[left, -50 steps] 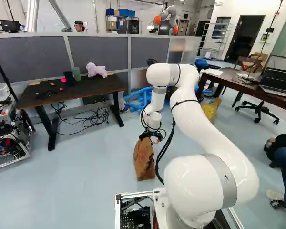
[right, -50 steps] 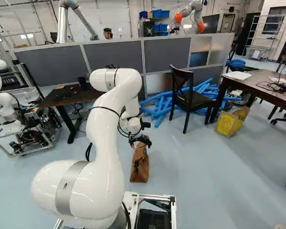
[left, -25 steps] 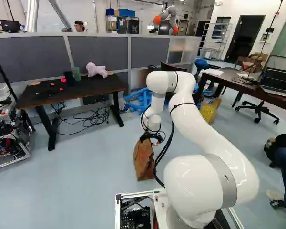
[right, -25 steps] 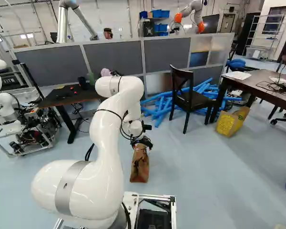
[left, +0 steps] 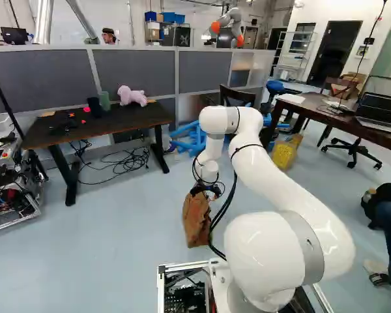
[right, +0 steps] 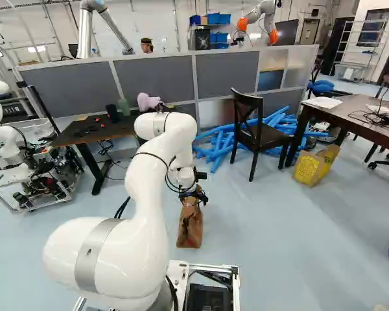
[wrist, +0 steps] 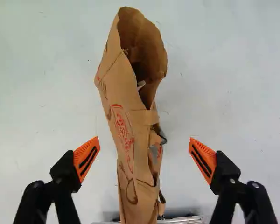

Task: Pick up the bag on the ground and place it on the table

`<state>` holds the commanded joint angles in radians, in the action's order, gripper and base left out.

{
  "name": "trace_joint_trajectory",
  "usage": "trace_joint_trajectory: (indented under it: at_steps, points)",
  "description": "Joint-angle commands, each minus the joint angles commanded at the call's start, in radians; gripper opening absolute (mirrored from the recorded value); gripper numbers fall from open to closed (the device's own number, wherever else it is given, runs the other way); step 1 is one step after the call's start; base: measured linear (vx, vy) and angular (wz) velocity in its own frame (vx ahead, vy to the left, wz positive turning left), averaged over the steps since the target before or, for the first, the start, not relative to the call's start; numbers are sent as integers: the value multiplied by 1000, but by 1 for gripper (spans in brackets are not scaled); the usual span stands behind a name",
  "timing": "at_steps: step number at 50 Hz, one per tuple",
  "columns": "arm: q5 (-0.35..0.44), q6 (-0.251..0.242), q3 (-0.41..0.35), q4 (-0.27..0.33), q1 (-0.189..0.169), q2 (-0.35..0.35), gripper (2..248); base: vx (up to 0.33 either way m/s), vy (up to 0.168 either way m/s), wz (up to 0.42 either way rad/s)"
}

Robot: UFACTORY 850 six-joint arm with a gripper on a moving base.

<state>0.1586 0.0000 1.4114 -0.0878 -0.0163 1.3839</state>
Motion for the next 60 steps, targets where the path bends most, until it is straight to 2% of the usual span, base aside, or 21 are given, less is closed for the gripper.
trace_joint_trajectory:
  at_steps: [23, 43, 52, 53, 58, 59, 60]
  points:
    - [-42, 0, 89, 0, 0, 90, 247, 0, 0, 0]
    - [-45, 0, 162, 0, 0, 166, 247, 0, 0, 0]
    - [-45, 0, 175, 0, 0, 180, 247, 0, 0, 0]
    - [-45, 0, 175, 0, 0, 180, 224, 0, 0, 0]
    - [-45, 0, 176, 0, 0, 181, 224, 0, 0, 0]
    - [-45, 0, 176, 0, 0, 181, 186, 0, 0, 0]
    - [-45, 0, 176, 0, 0, 181, 186, 0, 0, 0]
